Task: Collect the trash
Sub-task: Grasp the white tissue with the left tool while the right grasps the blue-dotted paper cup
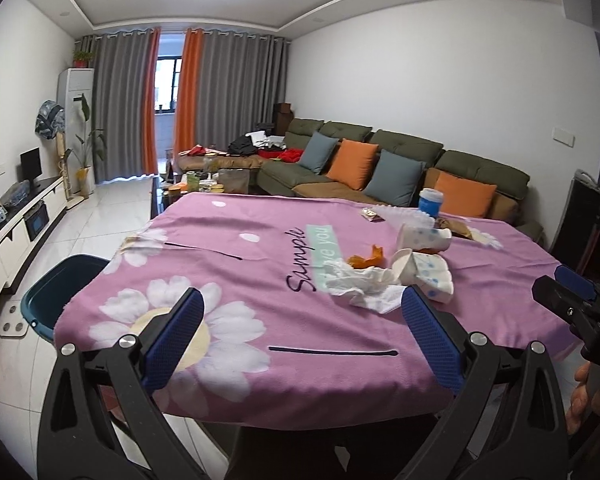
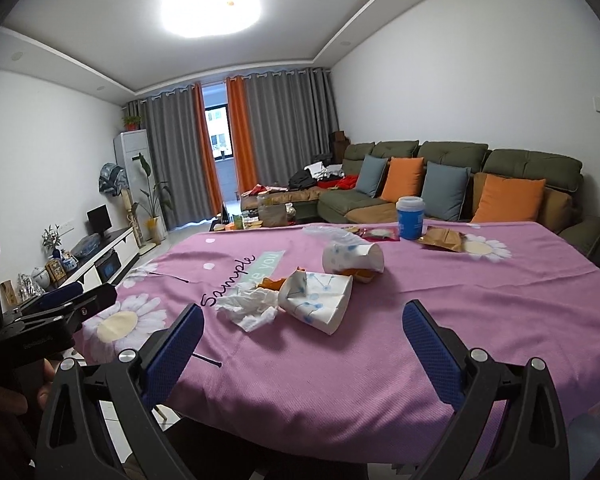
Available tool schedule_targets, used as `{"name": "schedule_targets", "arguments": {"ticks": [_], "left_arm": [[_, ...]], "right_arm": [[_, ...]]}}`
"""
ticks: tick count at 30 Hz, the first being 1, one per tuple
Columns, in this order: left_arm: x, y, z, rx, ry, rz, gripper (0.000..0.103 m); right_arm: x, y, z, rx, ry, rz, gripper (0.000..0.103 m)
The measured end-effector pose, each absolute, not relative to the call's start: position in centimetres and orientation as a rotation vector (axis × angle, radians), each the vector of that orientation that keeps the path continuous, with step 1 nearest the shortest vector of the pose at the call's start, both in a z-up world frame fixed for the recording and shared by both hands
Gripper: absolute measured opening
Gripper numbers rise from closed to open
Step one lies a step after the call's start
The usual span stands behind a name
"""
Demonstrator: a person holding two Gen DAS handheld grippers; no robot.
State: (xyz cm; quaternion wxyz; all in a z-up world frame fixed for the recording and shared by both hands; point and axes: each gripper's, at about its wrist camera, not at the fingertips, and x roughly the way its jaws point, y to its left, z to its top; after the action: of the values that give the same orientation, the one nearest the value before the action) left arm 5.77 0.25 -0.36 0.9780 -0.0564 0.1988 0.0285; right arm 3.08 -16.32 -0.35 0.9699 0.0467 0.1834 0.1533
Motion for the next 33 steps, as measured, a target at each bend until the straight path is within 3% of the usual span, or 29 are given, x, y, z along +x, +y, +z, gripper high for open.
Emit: {"name": "schedule_targets", "arguments": {"ticks": [30,33], "left_arm": [[22.8,-1.1,-6.9,-0.079,0.644,-0.088,0.097],[23.6,-1.7,-7.9,-0.044,0.679,-0.083,0.088]], "right_arm": [[18.7,-12.4,-3.7,0.227,0.659,0.204,0.096],[19.9,-12.3,-4.4,0.23,0.687,0.201,0.096]]}}
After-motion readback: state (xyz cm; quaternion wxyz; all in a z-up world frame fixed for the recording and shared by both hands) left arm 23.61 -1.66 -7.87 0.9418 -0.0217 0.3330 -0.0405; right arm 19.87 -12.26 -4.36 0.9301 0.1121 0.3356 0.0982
